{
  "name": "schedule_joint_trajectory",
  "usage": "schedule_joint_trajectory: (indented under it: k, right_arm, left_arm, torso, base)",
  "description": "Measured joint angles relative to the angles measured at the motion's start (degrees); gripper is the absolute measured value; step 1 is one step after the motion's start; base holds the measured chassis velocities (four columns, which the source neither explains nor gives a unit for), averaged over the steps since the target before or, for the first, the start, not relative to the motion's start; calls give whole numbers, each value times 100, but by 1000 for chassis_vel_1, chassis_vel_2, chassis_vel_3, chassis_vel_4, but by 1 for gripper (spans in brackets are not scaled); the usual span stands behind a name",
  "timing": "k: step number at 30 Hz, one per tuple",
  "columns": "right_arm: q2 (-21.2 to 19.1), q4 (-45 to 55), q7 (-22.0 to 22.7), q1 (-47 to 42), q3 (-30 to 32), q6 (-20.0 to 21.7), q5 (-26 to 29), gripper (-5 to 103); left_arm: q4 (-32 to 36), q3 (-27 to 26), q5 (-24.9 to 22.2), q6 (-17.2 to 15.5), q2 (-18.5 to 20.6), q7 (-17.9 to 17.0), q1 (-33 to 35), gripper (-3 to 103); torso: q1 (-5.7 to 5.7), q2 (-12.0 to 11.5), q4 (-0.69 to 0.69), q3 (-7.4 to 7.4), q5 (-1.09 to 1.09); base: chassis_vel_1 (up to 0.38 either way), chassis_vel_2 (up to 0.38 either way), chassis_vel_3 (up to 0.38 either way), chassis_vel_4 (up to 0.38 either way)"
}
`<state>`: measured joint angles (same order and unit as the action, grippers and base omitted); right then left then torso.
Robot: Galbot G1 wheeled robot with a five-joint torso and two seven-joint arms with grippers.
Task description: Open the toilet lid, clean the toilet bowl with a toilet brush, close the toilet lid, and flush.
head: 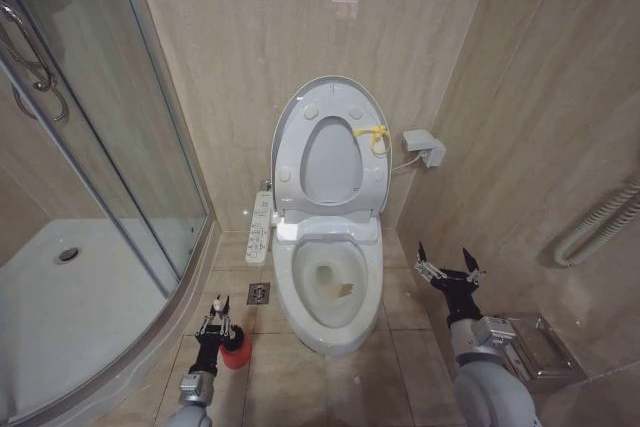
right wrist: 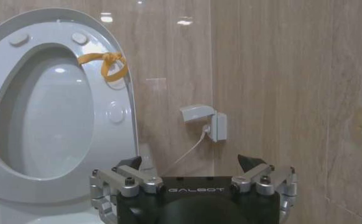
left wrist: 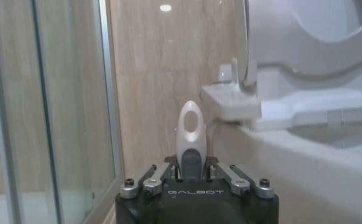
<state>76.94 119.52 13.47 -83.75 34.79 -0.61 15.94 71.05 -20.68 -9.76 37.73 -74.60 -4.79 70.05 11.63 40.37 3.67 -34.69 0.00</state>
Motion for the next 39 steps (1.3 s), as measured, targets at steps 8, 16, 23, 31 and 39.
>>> schedule_joint_trajectory:
  k: [8,16,23,31,39]
  right_arm:
    - [0,0,0,0,0,0,0,100]
    - [0,0,0,0,0,0,0,100]
    - [0,0,0,0,0,0,0,100]
    - [0,0,0,0,0,0,0,100]
    - [0,0,0,0,0,0,0,100]
  left_arm:
    - [1925,-192,97,-341,194,-259,908,25]
    - [3427,-315,133,-523,413,-470,1582,25]
    - [4539,-297,83,-940,738,-726,1819,25]
    - [5217,-87,-327,-1571,1445,-787,1242,25]
    - [5002,412,-1124,-1827,2234,-698,507,25]
  torso:
    - [0,0,0,0,0]
    - [0,0,0,0,0]
    - [0,0,-1,0,0]
    - [0,0,1,0,-1]
    - [0,0,-2,0,-2]
  base:
    - [0,0,0,0]
    - [0,0,0,0]
    - [0,0,0,0]
    - [0,0,0,0]
    - [0,0,0,0]
